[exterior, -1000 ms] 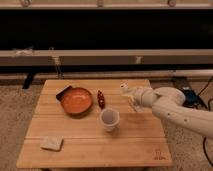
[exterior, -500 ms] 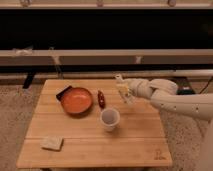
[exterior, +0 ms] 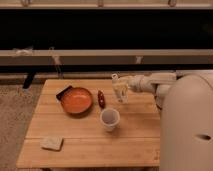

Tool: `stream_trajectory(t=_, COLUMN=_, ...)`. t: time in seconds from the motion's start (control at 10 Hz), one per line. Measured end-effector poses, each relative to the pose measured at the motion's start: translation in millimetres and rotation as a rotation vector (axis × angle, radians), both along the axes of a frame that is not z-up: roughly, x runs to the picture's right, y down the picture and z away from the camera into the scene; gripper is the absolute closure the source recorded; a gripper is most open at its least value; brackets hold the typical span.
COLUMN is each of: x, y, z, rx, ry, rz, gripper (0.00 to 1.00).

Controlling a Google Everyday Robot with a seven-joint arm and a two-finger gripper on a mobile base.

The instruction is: Stand the bottle upright

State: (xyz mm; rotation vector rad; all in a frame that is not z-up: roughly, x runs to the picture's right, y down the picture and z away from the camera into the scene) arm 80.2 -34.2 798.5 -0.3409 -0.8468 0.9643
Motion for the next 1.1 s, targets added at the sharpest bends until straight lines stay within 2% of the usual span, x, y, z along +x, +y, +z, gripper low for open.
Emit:
stream_trajectory(t=0.5, x=-20, y=4, z=14.8, rx=0.018, ry=-0.072, rz=0.022, gripper=1.0)
stream_trajectory(t=1.1, x=-32, y=14, z=37.3, rx=0.031, ry=-0.12, rz=0.08, gripper=1.0)
